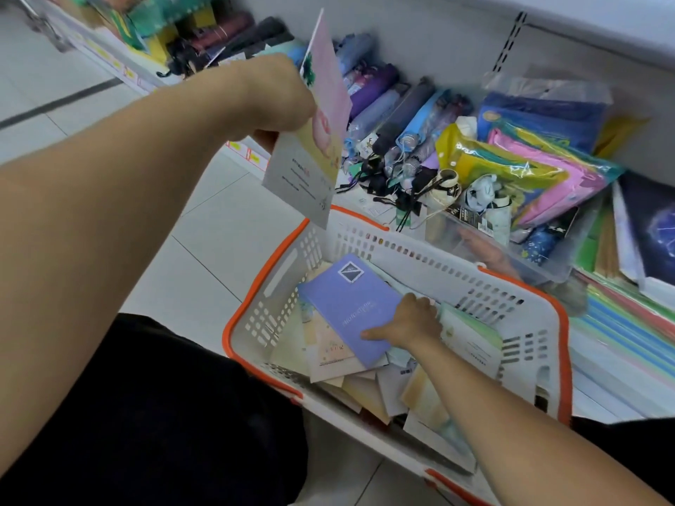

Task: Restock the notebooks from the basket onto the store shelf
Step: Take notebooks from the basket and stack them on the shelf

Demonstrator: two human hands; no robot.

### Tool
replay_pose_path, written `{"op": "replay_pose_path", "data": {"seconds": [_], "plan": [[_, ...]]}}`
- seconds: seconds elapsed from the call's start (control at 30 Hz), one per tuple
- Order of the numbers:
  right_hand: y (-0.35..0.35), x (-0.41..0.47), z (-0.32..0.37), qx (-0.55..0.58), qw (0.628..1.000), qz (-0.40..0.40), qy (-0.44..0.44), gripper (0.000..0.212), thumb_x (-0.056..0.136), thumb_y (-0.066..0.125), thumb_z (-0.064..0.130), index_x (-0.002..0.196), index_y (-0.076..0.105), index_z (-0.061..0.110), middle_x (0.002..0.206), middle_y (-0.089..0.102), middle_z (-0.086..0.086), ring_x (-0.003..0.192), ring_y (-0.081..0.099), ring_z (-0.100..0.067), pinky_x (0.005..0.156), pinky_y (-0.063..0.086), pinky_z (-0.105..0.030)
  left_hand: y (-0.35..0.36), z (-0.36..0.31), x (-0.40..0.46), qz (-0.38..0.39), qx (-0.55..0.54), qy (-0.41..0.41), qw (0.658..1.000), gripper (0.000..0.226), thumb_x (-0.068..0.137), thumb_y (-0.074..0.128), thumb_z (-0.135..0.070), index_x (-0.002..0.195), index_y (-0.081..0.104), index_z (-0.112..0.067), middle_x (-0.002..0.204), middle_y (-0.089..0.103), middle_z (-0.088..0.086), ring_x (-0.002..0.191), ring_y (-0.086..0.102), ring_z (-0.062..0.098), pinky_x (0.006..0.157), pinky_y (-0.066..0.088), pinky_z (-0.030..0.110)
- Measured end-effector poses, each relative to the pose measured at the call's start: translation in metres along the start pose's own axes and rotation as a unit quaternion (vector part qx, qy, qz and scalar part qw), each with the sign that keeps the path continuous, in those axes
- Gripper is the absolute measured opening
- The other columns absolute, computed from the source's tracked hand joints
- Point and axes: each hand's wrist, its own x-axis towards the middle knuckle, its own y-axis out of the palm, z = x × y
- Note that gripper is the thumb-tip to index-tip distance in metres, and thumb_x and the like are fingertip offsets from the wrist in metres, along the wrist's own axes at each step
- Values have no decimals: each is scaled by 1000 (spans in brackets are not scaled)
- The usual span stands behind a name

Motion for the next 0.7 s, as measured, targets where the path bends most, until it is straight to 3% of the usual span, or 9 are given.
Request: {"op": "replay_pose_path", "data": {"seconds": [0.1, 0.13, 0.17, 0.23, 0.33, 0.4, 0.5, 0.6, 0.7], "plan": [[-23, 8, -1, 59, 997, 40, -21, 53, 78, 79, 49, 98, 52, 8, 94, 58, -8, 80, 61, -24, 68, 49, -38, -1, 6, 2, -2, 20, -4, 1000, 14, 102, 42, -17, 107, 47, -5, 82, 61, 14, 63, 63, 29, 31, 49, 27], [-36, 5, -1, 106, 990, 82, -37, 39, 86, 74, 40, 93, 55, 7, 89, 61, -9, 69, 61, -23, 66, 53, -37, -1, 8, 4, -1, 28, -4, 1000, 15, 102, 42, -16, 107, 48, -4, 87, 62, 16, 64, 63, 30, 30, 49, 27], [-54, 0, 0, 157, 977, 135, -53, 31, 93, 68, 32, 102, 59, 3, 96, 66, -11, 66, 64, -23, 68, 58, -36, -1, 9, 5, -1, 32, -3, 999, 17, 101, 42, -16, 107, 49, -2, 91, 63, 18, 66, 64, 32, 30, 50, 28], [-97, -18, 6, 215, 951, 204, -85, 30, 100, 57, 22, 119, 49, 0, 109, 64, -11, 61, 64, -23, 67, 62, -35, -2, 10, 5, -1, 35, -5, 999, 20, 101, 43, -15, 105, 51, 2, 94, 63, 21, 67, 64, 35, 36, 54, 33], [-168, -48, 15, 210, 955, 163, -128, 28, 102, 54, 15, 121, 45, -2, 103, 61, -22, 51, 55, -22, 71, 62, -41, 1, 7, 4, 4, 54, -22, 998, 22, 102, 39, -17, 105, 47, 3, 95, 62, 20, 70, 63, 36, 52, 56, 40], [-208, -69, 15, 265, 945, 124, -147, 33, 101, 54, 13, 125, 49, -8, 85, 64, -27, 47, 53, -20, 65, 63, -39, 4, 4, 3, 6, 52, -32, 998, 20, 102, 39, -15, 103, 48, 3, 87, 62, 18, 66, 63, 33, 51, 56, 39], [-242, -103, 2, 476, 860, 107, -149, 16, 101, 50, 14, 113, 57, 5, 72, 67, -11, 43, 55, -11, 49, 58, -27, 8, -4, 1, 21, 22, -40, 999, 21, 99, 38, -7, 83, 51, 0, 76, 60, 17, 62, 62, 30, 62, 57, 42], [-244, -127, -8, 600, 772, 107, -182, 22, 102, 46, 15, 120, 58, 12, 83, 66, -10, 39, 53, -9, 48, 57, -25, 20, -18, -2, 46, -143, -49, 987, 24, 102, 42, -12, 81, 53, -8, 78, 63, 11, 65, 64, 25, 68, 57, 40], [-243, -123, -2, 629, 751, 72, -188, 22, 103, 46, 14, 122, 56, 11, 78, 65, -10, 37, 52, -10, 46, 57, -27, 32, -38, -3, 97, -430, -61, 896, 22, 104, 43, -19, 94, 61, -11, 85, 71, 6, 66, 70, 18, 61, 59, 33]]}}
